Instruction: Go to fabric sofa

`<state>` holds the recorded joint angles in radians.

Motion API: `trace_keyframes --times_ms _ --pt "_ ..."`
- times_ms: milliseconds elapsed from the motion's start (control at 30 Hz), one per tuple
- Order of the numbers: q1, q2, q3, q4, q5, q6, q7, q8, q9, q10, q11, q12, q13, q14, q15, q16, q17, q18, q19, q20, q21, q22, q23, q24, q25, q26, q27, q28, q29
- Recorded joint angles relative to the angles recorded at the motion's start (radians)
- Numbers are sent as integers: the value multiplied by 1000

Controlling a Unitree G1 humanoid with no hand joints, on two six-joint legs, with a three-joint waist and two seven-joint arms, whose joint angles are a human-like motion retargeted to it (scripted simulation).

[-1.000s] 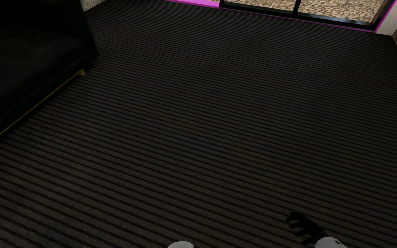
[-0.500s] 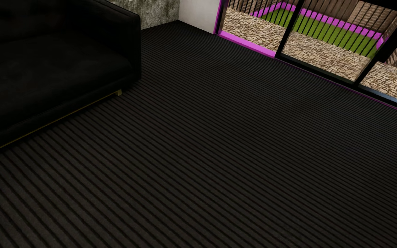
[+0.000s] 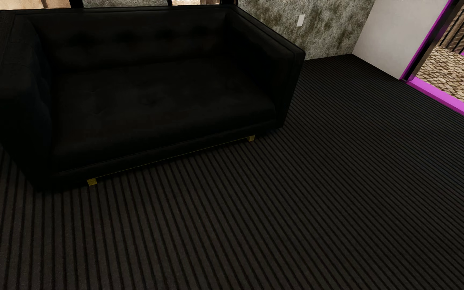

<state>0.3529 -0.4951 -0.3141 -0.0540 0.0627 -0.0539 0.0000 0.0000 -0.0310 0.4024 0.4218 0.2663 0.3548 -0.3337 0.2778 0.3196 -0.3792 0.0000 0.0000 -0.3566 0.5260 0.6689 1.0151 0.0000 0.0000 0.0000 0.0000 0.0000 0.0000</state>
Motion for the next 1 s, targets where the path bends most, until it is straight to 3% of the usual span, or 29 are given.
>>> trace_keyframes --times_ms 33,100,133,200,233,300,367,467,533,600,667,733,833,933,967,1000 --pt "4 -23 3 28 17 37 0 0 0 43 70 7 -32 44 37 -33 -9 0 0 -41 -28 131 28 0 0 0 0 0 0" --pt "-33 18 17 93 52 117 0 0 25 202 179 15 -119 201 -37 -91 -20 0 0 -178 -88 395 107 0 0 0 0 0 0" --pt "-104 74 17 120 57 139 0 0 38 322 180 27 -159 307 -89 -85 -19 0 0 -293 -157 433 120 0 0 0 0 0 0" --pt "-332 181 53 147 70 155 0 0 62 612 134 45 -209 538 -187 -21 -27 0 0 -390 -244 372 72 0 0 0 0 0 0" --pt "-433 222 101 141 69 152 0 0 73 745 125 56 -213 543 -222 11 -38 0 0 -358 -273 334 14 0 0 0 0 0 0" --pt "-579 288 218 126 73 151 0 0 106 920 130 72 -228 348 -264 42 -80 0 0 -187 -303 289 -113 0 0 0 0 0 0" --pt "-677 346 304 126 66 158 0 0 124 953 152 86 -264 232 -308 31 -127 0 0 -14 -345 245 -201 0 0 0 0 0 0" --pt "-719 407 373 115 57 141 0 0 123 693 142 62 -347 253 -355 -24 -125 0 0 143 -463 229 -240 0 0 0 0 0 0" --pt "-659 435 386 94 38 117 0 0 121 426 130 31 -386 250 -346 -43 -96 0 0 76 -497 253 -278 0 0 0 0 0 0" --pt "-581 451 376 69 22 96 0 0 108 239 114 6 -402 225 -338 -49 -70 0 0 -93 -446 248 -338 0 0 0 0 0 0" --pt "-501 466 348 44 19 86 0 0 92 119 89 -15 -413 220 -367 -59 -53 0 0 -197 -323 241 -385 0 0 0 0 0 0" --pt "-440 492 318 27 13 75 0 0 79 47 48 -33 -422 163 -427 -49 -29 0 0 -213 -173 270 -392 0 0 0 0 0 0" --pt "-380 519 301 2 -1 47 0 0 72 2 3 -92 -428 91 -474 0 68 0 0 -248 37 318 -215 0 0 0 0 0 0" --pt "-342 504 335 -6 -9 59 0 0 74 0 11 -174 -422 66 -455 19 105 0 0 -218 384 324 -74 0 0 0 0 0 0" --pt "-336 503 342 -6 -10 64 0 0 79 2 14 -194 -412 66 -460 20 95 0 0 -193 432 304 -86 0 0 0 0 0 0" --pt "-334 505 341 -7 -11 68 0 0 83 2 13 -207 -399 60 -468 21 83 0 0 -169 408 279 -97 0 0 0 0 0 0"
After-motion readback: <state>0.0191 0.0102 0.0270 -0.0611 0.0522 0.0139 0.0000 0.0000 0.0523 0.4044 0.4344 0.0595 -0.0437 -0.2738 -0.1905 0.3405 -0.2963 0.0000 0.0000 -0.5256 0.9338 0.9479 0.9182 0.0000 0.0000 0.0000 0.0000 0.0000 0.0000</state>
